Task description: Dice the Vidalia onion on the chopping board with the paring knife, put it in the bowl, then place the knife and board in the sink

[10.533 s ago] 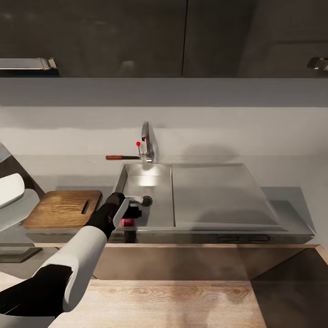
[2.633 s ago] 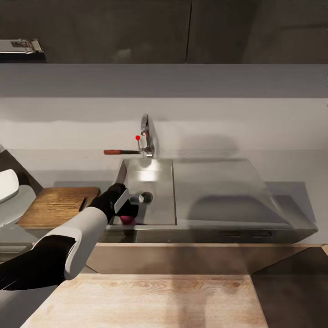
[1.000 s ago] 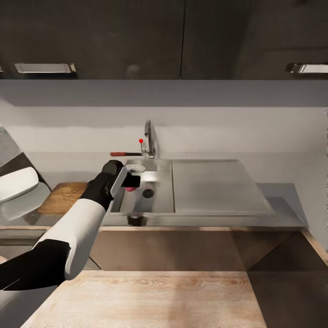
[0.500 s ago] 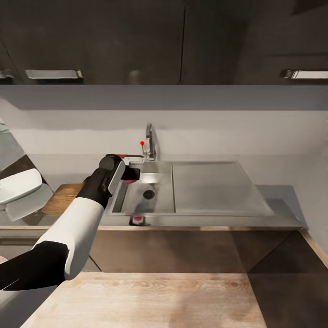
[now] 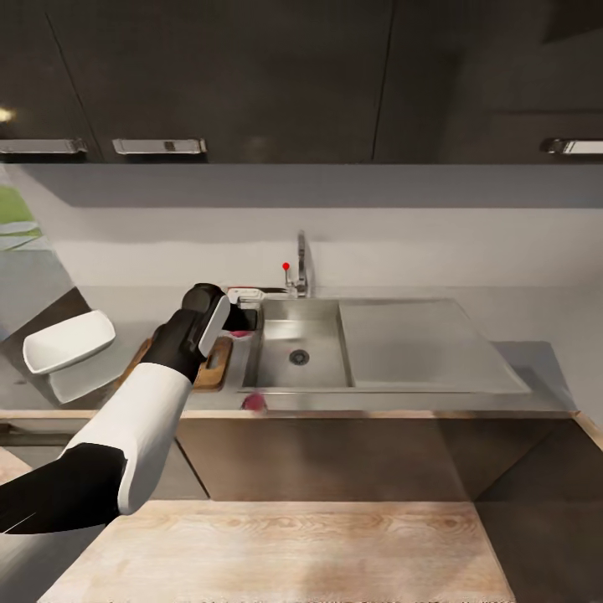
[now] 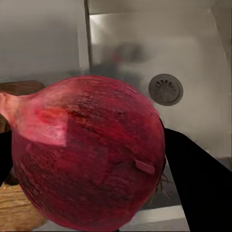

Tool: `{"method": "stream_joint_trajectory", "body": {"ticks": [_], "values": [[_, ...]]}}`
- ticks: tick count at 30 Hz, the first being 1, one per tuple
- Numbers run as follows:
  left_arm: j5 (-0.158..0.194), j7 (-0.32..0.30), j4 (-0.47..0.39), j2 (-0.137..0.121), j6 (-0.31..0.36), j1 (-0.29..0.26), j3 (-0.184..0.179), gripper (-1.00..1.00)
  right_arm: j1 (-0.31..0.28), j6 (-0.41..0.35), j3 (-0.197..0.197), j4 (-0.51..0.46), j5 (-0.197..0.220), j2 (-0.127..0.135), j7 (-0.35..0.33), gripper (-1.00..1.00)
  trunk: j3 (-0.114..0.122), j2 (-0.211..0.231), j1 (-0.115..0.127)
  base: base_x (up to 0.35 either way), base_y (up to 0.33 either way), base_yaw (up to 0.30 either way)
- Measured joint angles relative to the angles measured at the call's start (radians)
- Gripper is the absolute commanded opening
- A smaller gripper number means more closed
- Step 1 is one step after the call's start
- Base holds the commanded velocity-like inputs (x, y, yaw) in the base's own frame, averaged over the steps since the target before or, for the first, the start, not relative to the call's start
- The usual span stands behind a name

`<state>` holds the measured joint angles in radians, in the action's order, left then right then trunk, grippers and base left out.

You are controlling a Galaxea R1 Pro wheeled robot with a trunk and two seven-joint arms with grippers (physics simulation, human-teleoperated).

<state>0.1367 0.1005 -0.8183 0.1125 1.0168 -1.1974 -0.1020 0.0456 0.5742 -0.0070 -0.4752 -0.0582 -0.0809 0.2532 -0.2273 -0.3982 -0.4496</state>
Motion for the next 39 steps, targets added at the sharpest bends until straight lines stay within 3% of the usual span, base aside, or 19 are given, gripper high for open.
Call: {"method": "stream_joint_trajectory", "body": {"ticks": [13, 28, 39], "values": [[0.000, 0.000, 0.005, -0.001, 0.000, 0.000, 0.000, -1.00, 0.000, 0.000, 0.000, 0.000, 0.000, 0.000, 0.000, 1.00, 0.021, 0.000, 0.000, -0.168, 0.209, 0.000], [0.000, 0.000, 0.018, -0.003, -0.001, 0.000, 0.002, -1.00, 0.000, -0.001, 0.000, 0.000, 0.000, 0.000, 0.000, 1.00, 0.044, 0.000, 0.000, -0.016, 0.281, 0.000], [0.000, 0.000, 0.069, -0.003, -0.003, 0.000, 0.002, -1.00, 0.000, -0.004, 0.000, 0.000, 0.000, 0.000, 0.000, 1.00, 0.045, 0.000, 0.000, 0.000, 0.038, 0.000]]}}
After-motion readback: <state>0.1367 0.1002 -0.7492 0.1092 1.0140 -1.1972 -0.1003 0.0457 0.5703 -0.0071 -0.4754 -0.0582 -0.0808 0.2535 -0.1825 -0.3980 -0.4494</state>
